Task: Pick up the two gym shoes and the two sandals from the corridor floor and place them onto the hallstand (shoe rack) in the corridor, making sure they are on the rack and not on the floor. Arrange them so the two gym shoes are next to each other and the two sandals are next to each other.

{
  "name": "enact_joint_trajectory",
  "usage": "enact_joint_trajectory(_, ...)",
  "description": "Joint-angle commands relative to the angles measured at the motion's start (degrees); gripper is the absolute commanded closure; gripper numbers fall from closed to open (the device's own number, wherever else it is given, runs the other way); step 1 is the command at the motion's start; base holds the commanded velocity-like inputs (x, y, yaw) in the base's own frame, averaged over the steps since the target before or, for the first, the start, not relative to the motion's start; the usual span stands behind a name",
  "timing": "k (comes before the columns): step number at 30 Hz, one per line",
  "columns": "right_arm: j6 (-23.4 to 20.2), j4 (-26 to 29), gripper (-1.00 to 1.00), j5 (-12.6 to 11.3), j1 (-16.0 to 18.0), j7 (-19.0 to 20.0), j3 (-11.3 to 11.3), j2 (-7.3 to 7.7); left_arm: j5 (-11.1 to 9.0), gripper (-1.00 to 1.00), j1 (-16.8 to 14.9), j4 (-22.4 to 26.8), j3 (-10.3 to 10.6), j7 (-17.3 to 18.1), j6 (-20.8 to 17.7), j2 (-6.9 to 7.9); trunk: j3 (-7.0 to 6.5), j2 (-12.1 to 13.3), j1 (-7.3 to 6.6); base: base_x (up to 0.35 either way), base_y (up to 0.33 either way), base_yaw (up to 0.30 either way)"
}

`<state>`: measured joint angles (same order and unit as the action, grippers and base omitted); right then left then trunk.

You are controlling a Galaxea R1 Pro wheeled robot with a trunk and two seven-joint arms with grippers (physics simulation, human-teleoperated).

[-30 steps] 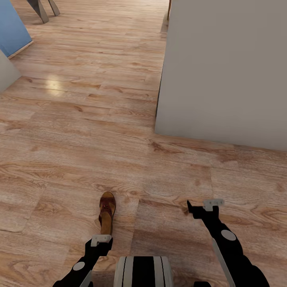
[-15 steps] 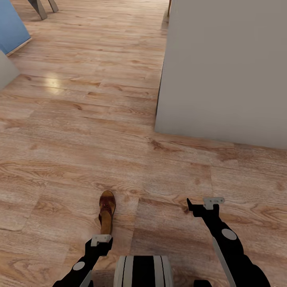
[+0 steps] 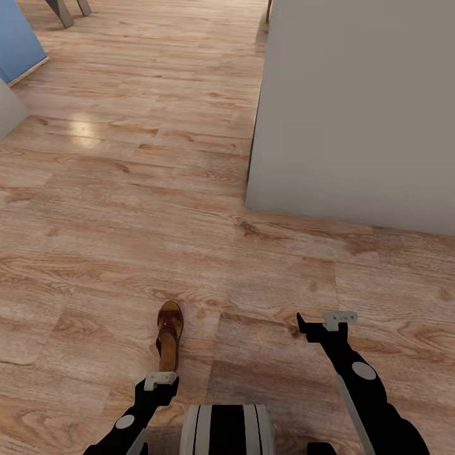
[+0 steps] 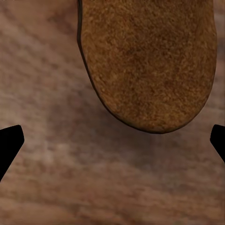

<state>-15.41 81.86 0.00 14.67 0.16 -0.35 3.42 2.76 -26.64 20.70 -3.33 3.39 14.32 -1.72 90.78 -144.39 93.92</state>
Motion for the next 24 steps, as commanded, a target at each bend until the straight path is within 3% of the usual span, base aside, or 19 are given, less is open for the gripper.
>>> enact_joint_trajectory(1,-0.3,0.1,-1.0,0.0,0.0,0.0,0.0,0.01,0.3,-1.0,0.0,0.0,-0.4,0.3,0.2,-0.04,0.03,0.0,-0.01,0.0,0.0,0.0)
enact_joint_trajectory(24,-0.3,0.1,-1.0,0.0,0.0,0.0,0.0,0.01,0.1,-1.0,0.1,0.0,-0.4,0.3,0.6,0.01,0.03,0.0,-0.01,0.011,0.0,0.0)
